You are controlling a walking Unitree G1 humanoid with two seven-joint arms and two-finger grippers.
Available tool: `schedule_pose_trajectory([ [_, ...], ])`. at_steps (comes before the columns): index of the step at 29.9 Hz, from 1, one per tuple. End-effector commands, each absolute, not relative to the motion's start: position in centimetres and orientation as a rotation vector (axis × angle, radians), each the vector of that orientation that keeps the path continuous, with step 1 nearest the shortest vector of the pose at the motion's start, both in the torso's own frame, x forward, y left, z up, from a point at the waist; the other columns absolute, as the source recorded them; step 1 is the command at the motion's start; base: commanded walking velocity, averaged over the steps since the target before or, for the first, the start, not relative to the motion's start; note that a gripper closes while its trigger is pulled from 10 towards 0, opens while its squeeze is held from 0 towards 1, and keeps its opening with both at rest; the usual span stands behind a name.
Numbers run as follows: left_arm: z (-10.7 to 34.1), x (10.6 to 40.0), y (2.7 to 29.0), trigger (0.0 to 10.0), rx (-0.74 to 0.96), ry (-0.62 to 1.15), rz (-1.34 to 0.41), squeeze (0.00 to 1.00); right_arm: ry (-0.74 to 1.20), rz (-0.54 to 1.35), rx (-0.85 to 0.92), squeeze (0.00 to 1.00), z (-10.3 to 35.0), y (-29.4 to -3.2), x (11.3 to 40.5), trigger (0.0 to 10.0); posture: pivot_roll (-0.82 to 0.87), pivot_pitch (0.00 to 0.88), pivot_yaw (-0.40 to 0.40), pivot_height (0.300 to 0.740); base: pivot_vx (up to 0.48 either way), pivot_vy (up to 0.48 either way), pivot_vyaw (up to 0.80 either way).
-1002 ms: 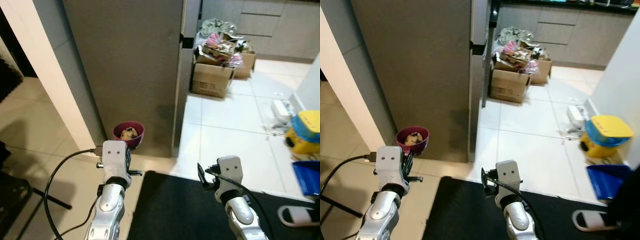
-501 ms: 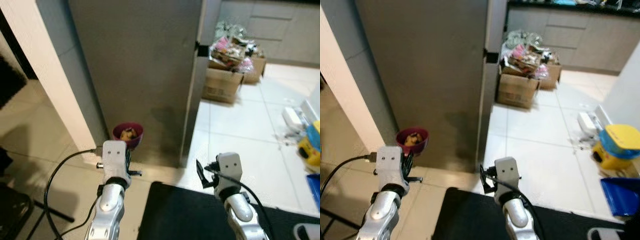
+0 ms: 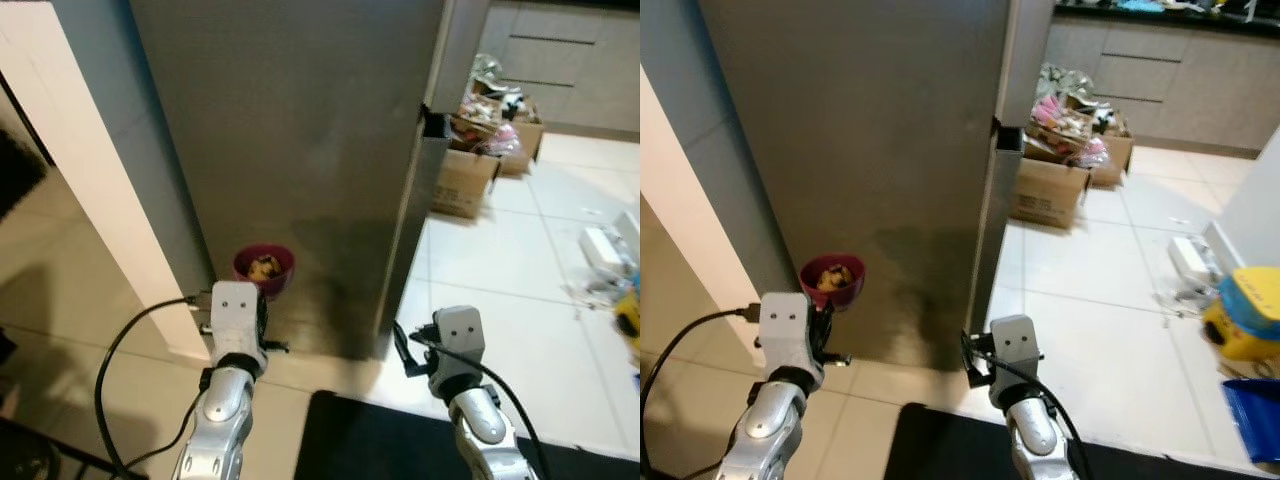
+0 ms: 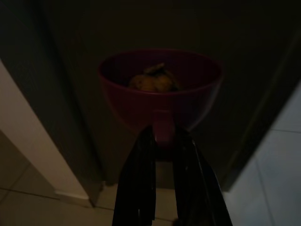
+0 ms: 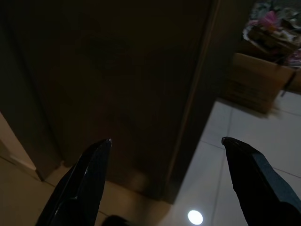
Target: Restocking fridge
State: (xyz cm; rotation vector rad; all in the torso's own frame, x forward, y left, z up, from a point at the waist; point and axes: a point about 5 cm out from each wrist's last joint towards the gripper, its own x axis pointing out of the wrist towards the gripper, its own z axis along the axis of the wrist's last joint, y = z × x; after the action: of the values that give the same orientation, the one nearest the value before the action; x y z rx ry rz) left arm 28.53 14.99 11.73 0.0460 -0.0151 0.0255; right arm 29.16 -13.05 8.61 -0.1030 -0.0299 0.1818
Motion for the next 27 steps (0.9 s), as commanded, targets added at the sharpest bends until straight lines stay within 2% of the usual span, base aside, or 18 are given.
schedule_pose_trajectory([
  [1, 12.13, 28.47, 14.54, 10.0, 0.056, -0.041, 0.005, 0.00, -0.004, 0.159, -0.102, 0.00, 7.99, -13.70, 28.92, 10.0, -0.12, 0.119, 0.013, 0.710, 0.371, -0.300, 0.00],
  [8, 12.15, 28.48, 14.46, 10.0, 0.055, -0.041, 0.003, 0.00, -0.003, 0.158, -0.102, 0.00, 7.99, -13.71, 28.97, 10.0, -0.12, 0.123, 0.012, 0.710, 0.314, -0.356, 0.00],
  [20, 12.11, 28.45, 14.39, 10.0, 0.050, -0.039, 0.005, 0.00, -0.002, 0.158, -0.103, 0.00, 7.95, -13.74, 28.99, 10.0, -0.12, 0.124, 0.012, 0.710, 0.020, -0.438, 0.00],
  [27, 11.94, 28.52, 14.85, 10.0, 0.025, -0.021, 0.031, 0.00, -0.003, 0.157, -0.105, 0.00, 7.96, -13.73, 29.00, 10.0, -0.12, 0.124, 0.011, 0.710, 0.000, -0.040, 0.00],
])
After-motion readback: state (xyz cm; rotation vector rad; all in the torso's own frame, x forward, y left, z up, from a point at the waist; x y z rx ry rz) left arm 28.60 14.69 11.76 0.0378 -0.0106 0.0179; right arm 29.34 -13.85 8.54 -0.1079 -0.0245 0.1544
